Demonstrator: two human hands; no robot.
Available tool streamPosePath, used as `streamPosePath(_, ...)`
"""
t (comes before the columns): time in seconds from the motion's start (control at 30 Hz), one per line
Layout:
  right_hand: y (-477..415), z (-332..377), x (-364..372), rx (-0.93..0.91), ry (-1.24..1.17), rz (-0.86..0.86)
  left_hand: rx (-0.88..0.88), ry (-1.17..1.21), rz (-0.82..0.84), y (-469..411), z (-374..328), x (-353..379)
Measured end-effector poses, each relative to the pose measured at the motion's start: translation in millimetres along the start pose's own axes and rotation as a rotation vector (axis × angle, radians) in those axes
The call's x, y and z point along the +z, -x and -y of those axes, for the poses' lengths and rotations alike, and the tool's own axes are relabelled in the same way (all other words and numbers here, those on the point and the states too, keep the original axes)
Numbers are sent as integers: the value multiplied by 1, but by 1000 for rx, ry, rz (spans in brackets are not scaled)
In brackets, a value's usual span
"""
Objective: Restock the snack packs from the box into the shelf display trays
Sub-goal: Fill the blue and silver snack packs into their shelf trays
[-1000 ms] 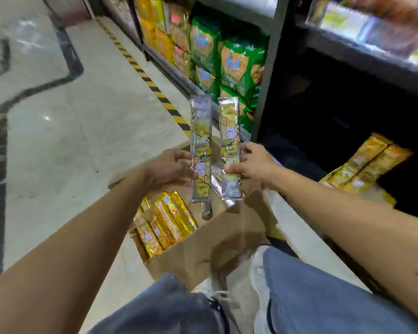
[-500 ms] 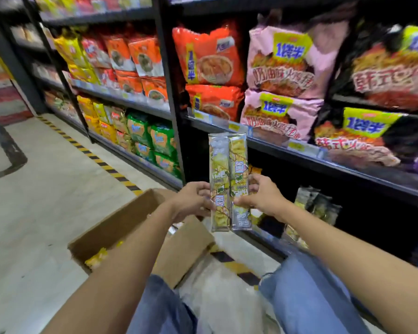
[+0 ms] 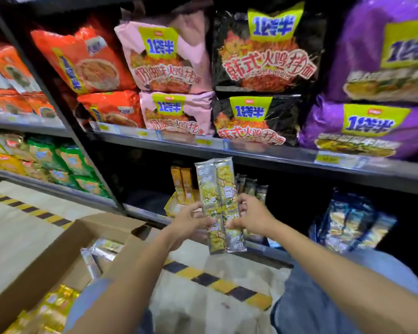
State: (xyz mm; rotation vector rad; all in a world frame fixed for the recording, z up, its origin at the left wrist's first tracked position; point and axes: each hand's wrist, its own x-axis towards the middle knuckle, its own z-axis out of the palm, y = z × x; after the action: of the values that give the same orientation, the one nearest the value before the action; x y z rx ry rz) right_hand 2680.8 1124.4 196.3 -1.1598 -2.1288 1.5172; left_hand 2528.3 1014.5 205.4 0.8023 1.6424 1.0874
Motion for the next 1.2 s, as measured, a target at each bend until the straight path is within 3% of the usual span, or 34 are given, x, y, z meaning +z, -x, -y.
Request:
streamPosePath(0.13, -17, -32, -25, 60, 78, -60, -32, -39, 53, -42, 8, 22)
streamPosePath(0.33, -62, -89, -44, 147, 134, -160, -31, -89, -10, -118, 24, 45)
streamPosePath(0.73, -125, -161, -37, 357, -42, -409, 61, -331, -145, -205, 69, 94)
streamPosePath(1.2, -140, -188, -15, 409, 57, -325, -60, -666, -255, -226, 89, 110)
